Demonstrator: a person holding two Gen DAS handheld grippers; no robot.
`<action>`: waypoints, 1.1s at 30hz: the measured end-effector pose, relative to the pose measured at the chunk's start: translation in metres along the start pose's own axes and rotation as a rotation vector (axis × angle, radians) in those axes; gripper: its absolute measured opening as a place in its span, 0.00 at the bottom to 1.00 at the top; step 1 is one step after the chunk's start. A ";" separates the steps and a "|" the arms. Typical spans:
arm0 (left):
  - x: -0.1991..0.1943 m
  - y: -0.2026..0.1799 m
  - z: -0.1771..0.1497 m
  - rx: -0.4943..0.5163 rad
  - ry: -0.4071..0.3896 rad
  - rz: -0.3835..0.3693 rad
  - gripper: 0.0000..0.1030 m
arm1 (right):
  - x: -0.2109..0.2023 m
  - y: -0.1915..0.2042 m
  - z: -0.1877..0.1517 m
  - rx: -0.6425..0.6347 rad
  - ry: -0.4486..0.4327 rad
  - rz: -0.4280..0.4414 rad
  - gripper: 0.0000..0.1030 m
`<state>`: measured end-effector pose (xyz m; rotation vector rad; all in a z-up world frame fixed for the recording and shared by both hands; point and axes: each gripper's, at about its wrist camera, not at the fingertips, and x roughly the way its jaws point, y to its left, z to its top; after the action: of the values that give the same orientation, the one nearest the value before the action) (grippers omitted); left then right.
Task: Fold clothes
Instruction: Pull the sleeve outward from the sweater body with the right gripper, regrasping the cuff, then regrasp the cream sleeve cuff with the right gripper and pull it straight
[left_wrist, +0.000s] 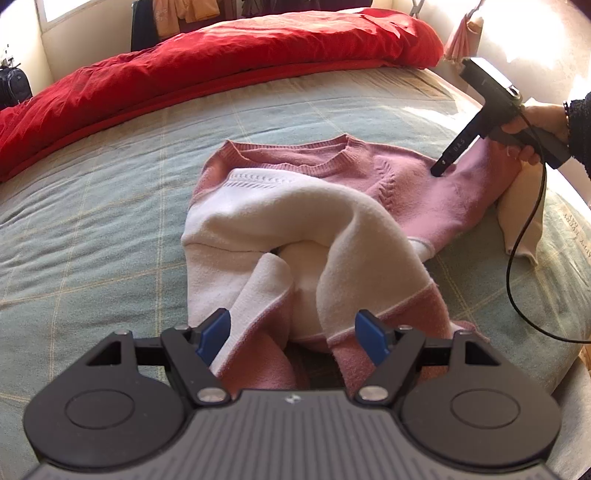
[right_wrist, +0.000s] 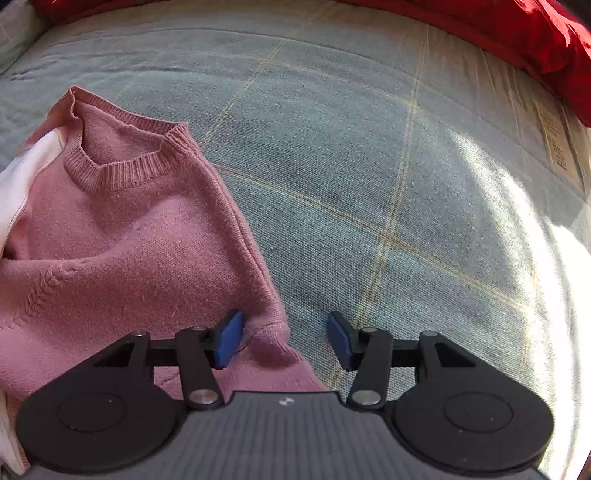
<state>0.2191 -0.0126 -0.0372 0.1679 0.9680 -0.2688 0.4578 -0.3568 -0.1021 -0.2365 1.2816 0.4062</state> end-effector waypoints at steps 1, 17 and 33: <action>0.002 0.001 0.000 -0.001 0.004 0.004 0.73 | -0.001 -0.002 -0.003 0.010 -0.008 0.018 0.56; 0.010 0.000 -0.001 0.000 0.009 0.004 0.73 | -0.059 0.033 0.016 -0.181 -0.171 -0.256 0.14; 0.010 0.015 -0.007 -0.038 0.025 0.027 0.73 | 0.005 0.011 0.046 -0.014 -0.132 -0.428 0.30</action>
<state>0.2238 0.0023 -0.0491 0.1495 0.9939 -0.2236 0.4950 -0.3282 -0.0932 -0.4773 1.0636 0.0622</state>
